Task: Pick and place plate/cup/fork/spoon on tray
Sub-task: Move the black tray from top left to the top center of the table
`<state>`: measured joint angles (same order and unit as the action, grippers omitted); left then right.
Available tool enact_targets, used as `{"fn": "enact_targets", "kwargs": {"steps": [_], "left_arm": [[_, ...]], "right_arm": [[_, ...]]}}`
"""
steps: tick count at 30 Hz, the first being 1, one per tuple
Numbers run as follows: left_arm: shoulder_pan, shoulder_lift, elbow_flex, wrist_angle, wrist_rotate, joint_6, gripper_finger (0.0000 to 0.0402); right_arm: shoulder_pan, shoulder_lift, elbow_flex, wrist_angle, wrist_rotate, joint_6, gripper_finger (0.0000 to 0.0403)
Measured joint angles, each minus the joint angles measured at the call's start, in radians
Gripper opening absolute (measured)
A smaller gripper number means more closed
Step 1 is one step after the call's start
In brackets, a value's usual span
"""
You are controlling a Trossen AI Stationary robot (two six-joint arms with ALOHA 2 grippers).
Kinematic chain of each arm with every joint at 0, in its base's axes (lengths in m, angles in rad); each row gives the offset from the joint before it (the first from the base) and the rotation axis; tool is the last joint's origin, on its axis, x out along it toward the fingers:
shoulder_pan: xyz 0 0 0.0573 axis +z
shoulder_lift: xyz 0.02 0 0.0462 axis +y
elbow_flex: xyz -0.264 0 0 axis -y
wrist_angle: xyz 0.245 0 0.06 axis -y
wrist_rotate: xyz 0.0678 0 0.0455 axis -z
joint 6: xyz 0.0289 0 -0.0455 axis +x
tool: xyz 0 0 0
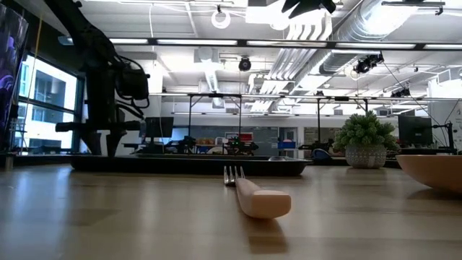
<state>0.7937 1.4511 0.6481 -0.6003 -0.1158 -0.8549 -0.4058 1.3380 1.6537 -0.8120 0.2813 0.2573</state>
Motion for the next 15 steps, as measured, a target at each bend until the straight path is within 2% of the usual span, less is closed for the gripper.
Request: {"fn": "enact_targets", "kwargs": {"steps": [15], "left_arm": [[-0.093, 0.044, -0.002, 0.040, 0.017, -0.063, 0.0097]], "right_arm": [[0.000, 0.000, 0.000, -0.003, 0.000, 0.004, 0.0129]]}}
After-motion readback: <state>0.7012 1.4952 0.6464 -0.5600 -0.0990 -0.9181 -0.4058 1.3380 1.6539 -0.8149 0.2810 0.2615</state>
